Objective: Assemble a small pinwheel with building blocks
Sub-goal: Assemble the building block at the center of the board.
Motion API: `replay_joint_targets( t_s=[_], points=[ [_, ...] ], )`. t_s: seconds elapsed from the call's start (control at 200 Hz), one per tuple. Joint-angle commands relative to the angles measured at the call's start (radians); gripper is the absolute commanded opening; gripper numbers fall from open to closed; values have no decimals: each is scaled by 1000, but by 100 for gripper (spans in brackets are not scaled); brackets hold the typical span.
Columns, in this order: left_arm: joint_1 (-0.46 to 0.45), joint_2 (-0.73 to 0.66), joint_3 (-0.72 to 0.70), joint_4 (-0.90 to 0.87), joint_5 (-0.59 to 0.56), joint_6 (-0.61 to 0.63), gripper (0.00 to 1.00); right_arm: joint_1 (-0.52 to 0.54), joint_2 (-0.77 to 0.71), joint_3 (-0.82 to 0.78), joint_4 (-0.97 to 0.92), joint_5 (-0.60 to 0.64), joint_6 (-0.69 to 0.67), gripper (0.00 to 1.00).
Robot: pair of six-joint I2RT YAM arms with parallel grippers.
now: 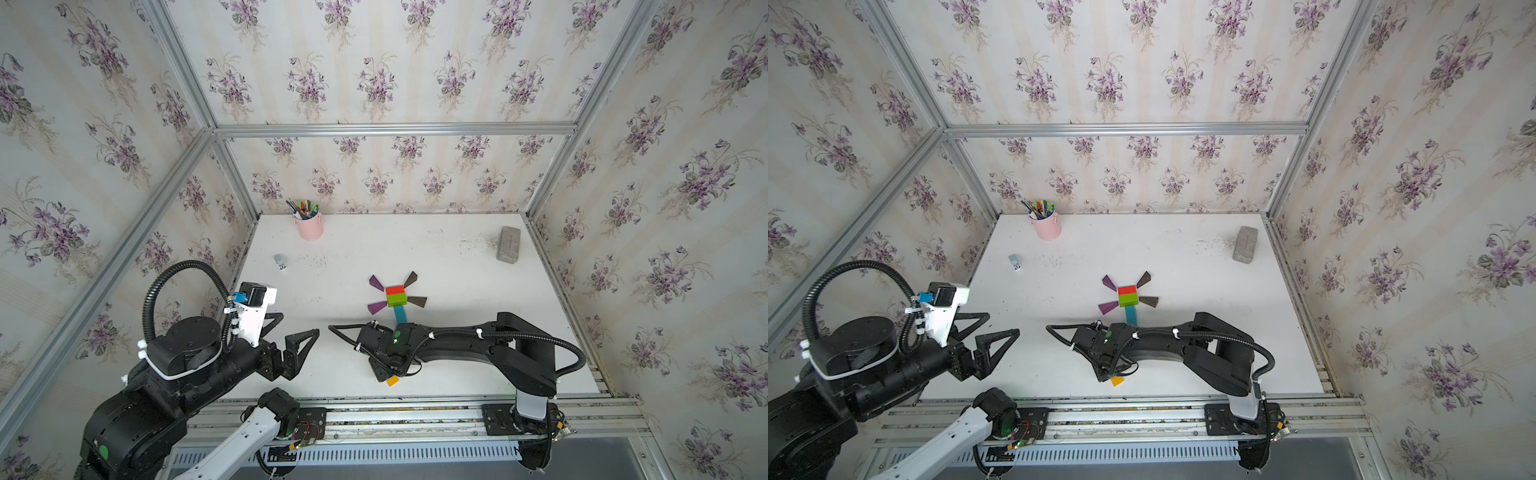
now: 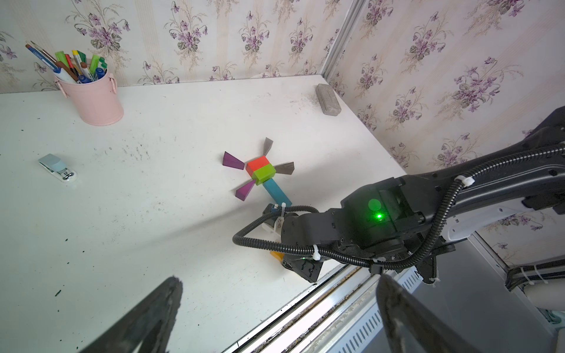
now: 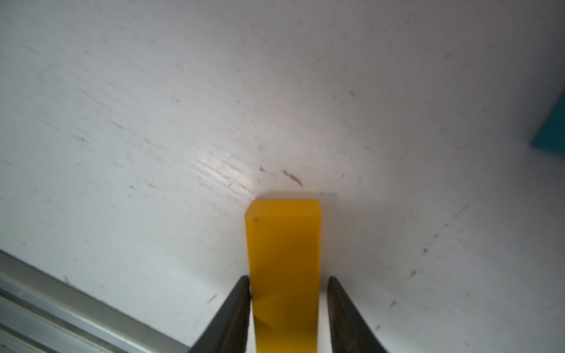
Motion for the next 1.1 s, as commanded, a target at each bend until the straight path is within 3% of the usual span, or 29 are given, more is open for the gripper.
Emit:
replay_joint_targets(
  t_s=[0.0, 0.4, 0.739, 1.094],
  points=[
    [0, 1, 2, -6, -11, 3, 99, 0, 8, 0, -20, 0, 10, 41],
    [-1, -7, -15, -7, -17, -2, 99, -4, -16, -33, -10, 15, 26, 29],
    [0, -12, -39, 7, -21, -6, 99, -18, -67, -58, -24, 53, 47, 26],
    [0, -11, -129, 71, 24, -11, 99, -95, -256, -237, -51, 65, 184, 26]
  ],
)
